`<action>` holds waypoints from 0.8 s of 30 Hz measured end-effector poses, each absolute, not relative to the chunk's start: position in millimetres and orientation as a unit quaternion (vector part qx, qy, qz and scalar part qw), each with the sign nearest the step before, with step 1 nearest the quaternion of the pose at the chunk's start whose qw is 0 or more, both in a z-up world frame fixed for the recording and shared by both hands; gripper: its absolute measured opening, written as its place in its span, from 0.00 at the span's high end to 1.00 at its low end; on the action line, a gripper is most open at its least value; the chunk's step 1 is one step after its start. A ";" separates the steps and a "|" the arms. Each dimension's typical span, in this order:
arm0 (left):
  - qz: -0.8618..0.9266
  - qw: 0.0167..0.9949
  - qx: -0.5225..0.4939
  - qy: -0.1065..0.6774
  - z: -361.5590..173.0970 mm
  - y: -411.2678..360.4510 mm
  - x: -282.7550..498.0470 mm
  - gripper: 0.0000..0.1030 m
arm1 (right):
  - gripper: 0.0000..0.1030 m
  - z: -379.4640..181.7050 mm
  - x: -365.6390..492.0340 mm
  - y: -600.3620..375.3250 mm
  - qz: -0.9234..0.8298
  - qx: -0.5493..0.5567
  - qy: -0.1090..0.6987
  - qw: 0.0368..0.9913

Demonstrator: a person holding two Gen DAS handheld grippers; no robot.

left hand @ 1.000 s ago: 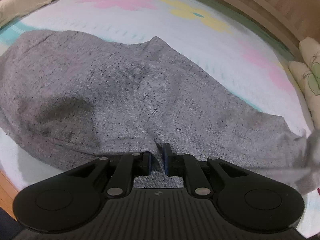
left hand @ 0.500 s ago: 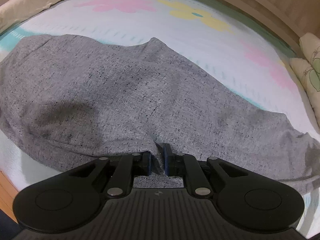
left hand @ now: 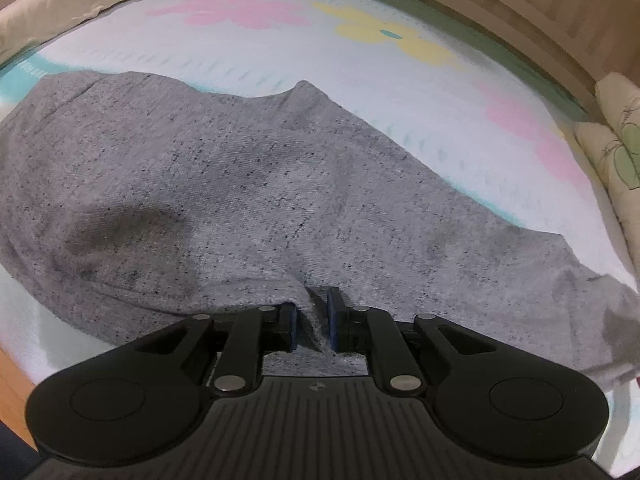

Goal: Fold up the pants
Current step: 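Open the left tool on the folded pants and withdraw both tools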

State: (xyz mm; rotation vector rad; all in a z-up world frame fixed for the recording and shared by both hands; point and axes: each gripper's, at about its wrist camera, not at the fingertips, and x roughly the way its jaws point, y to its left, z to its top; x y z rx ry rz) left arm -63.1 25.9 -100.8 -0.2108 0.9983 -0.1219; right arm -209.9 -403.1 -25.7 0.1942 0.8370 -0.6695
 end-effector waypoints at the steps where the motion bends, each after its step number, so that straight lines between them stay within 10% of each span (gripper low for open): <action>1: -0.061 0.871 -0.100 0.477 -100.2 25.3 -64.1 0.87 | 0.90 -22.3 -214.1 -401.3 -0.331 0.083 0.399 0.851; 9: -0.078 0.867 -0.089 0.484 -101.4 20.7 -67.1 0.85 | 0.90 -73.4 -204.7 -404.3 -0.344 0.045 0.500 0.793; 18: -0.082 0.874 -0.090 0.470 -96.4 19.9 -77.4 0.85 | 0.90 -30.2 -214.0 -404.6 -0.362 0.060 0.356 0.859; 24: -0.083 0.870 -0.073 0.480 -98.6 13.7 -78.7 0.85 | 0.89 -72.2 -205.1 -423.1 -0.370 0.053 0.469 0.800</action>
